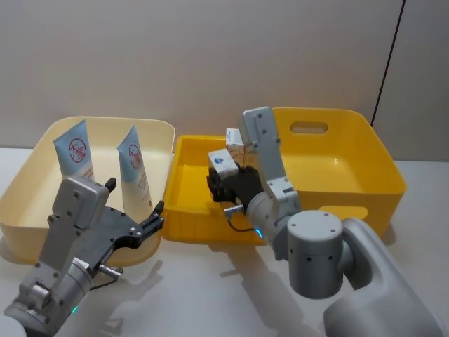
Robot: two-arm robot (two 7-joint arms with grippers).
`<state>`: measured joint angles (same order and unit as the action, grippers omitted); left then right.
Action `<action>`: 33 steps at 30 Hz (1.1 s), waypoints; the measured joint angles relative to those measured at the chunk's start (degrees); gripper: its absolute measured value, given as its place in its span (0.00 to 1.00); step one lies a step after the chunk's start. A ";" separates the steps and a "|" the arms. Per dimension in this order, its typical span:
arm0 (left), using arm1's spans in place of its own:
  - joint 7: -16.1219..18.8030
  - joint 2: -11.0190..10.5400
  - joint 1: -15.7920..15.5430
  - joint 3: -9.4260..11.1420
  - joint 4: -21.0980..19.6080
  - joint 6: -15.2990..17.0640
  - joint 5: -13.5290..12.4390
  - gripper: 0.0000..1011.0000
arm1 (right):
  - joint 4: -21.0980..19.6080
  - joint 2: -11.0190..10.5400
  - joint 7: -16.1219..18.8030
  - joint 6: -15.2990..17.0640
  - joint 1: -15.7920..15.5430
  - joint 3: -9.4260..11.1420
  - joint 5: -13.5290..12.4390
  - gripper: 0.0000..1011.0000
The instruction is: Bimanual collaborative sorting of washing and personal care products
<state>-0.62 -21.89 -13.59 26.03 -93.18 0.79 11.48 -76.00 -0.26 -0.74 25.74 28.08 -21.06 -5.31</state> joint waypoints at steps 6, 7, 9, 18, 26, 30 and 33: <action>0.00 0.00 0.00 0.00 0.00 0.00 0.00 0.99 | -2.15 -0.22 0.87 -2.30 -0.33 0.58 -0.25 0.44; 0.00 0.00 0.00 0.00 0.00 0.00 0.00 0.99 | -2.55 -0.25 0.96 -2.59 -0.36 0.68 -0.31 0.44; 0.00 0.00 0.00 0.00 0.00 0.00 0.00 0.99 | -3.51 -0.33 1.26 -3.45 -0.42 0.96 -0.48 0.44; 0.00 0.00 0.00 0.00 0.00 0.00 0.00 0.99 | -7.40 -0.89 2.11 -6.45 0.42 2.85 -0.89 0.44; 0.00 0.00 0.00 0.00 0.00 0.00 0.00 0.99 | -9.40 -2.18 1.80 -7.80 2.94 5.69 -0.45 0.44; 0.00 0.00 0.00 0.00 0.00 0.00 0.00 0.99 | -9.61 -2.98 1.27 -7.84 3.97 7.15 -0.03 0.44; 0.00 0.00 0.00 0.00 0.00 0.00 0.00 0.99 | -9.61 -3.44 0.88 -7.56 4.44 8.13 0.21 0.44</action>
<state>-0.63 -21.89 -13.59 26.02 -93.18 0.80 11.48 -85.61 -3.70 0.14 18.18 32.51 -12.93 -5.10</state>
